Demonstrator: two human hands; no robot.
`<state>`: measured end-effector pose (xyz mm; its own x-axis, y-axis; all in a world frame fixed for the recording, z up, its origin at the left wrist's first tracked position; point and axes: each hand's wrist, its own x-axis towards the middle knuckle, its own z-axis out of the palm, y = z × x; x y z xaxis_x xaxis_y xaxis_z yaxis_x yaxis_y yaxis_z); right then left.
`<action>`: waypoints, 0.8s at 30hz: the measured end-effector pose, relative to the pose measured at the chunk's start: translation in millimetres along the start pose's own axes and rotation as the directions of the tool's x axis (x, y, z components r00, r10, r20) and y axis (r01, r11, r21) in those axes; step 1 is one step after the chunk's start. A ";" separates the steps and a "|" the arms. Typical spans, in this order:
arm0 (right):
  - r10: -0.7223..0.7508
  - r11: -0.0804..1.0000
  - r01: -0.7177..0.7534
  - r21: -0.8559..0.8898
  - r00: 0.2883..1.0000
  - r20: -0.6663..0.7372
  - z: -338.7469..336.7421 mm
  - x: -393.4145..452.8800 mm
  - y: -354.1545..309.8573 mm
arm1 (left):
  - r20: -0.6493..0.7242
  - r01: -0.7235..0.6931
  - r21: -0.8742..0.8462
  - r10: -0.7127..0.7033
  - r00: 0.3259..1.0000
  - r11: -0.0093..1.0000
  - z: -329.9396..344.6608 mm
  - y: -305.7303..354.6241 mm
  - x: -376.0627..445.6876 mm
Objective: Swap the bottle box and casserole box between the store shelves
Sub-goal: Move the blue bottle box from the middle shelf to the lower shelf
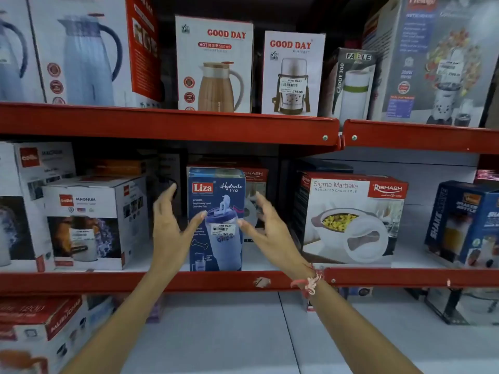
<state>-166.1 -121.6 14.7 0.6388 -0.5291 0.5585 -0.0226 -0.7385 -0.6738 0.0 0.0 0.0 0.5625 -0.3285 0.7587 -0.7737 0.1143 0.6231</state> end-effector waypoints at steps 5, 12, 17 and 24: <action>0.035 0.991 -0.051 0.121 0.990 0.134 25.5 -1.9 -1.6 | 0.288 0.277 -0.181 -0.219 0.932 0.944 5.1 -9.9 -7.1; -0.013 0.974 0.024 0.227 0.999 -0.052 14.2 -18.4 -3.0 | 0.208 0.205 -0.334 -0.140 0.968 0.920 -2.4 7.4 -15.4; -0.043 0.954 0.078 0.289 0.991 -0.124 -11.3 -37.1 -9.6 | 0.201 0.160 -0.426 -0.079 0.976 0.890 -5.7 42.4 -25.7; -0.052 0.933 0.115 0.342 0.981 -0.189 -43.8 -92.0 -9.1 | 0.255 0.214 -0.475 -0.099 0.962 0.854 -1.5 76.1 -70.7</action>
<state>-258.4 -84.5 -9.4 0.4821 -0.5599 0.6739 0.3154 -0.6067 -0.7297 -98.2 33.3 -5.9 0.5432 -0.5666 0.6196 -0.4019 0.4725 0.7844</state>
